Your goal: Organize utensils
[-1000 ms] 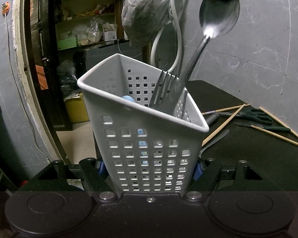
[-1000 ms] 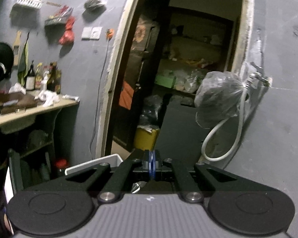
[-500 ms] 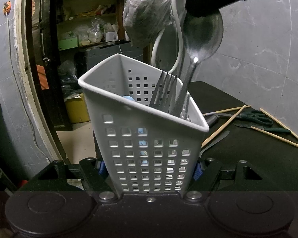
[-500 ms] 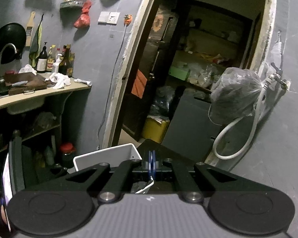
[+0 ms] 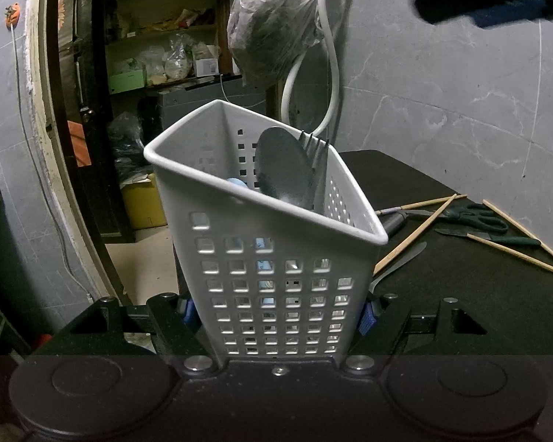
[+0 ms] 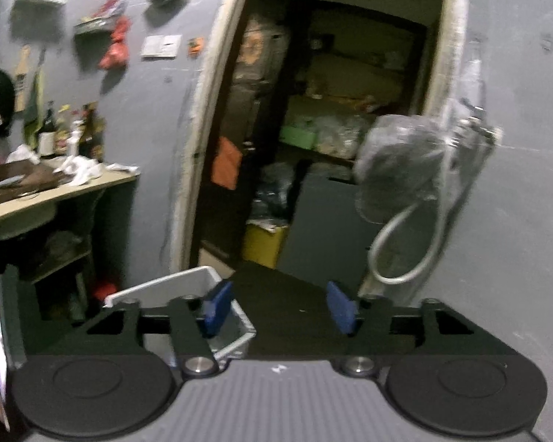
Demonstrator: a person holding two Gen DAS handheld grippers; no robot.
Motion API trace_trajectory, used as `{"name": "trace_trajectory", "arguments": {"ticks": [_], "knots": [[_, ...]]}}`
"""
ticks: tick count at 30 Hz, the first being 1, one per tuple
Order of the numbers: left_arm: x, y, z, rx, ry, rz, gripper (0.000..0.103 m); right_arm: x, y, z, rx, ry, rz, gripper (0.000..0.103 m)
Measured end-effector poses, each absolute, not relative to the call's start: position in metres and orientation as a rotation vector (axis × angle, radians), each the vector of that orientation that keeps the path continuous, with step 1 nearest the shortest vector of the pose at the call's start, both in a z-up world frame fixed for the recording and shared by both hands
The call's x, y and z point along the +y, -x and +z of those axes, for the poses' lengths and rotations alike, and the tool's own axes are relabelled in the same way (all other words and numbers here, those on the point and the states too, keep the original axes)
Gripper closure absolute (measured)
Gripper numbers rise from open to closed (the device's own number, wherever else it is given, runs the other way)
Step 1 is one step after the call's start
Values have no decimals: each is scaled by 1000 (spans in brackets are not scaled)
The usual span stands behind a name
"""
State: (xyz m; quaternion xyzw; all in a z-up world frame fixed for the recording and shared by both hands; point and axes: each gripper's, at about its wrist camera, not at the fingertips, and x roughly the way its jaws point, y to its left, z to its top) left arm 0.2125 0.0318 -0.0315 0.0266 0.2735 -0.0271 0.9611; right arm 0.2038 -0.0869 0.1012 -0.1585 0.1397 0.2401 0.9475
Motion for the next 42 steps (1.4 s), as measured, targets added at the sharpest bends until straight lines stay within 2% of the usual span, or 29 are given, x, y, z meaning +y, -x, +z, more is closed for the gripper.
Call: {"name": "trace_trajectory", "arguments": {"ticks": [1, 4, 7, 11, 22, 35, 42], "knots": [[32, -212, -32, 554, -54, -55, 27, -94, -204, 100, 283, 311, 465, 18], [32, -213, -32, 556, -53, -54, 27, -115, -203, 95, 290, 284, 409, 7], [31, -213, -32, 564, -48, -50, 27, -131, -204, 88, 317, 267, 355, 2], [30, -213, -32, 568, -50, -50, 27, -151, -205, 73, 375, 244, 301, 1], [30, -215, -33, 587, -52, -44, 27, -153, -213, -5, 543, 303, 310, 1], [26, -218, -30, 596, -47, -14, 26, -105, -236, -56, 503, 443, 514, 1], [25, -218, -30, 593, -54, -13, 26, -81, -243, -78, 463, 535, 584, 20]]}}
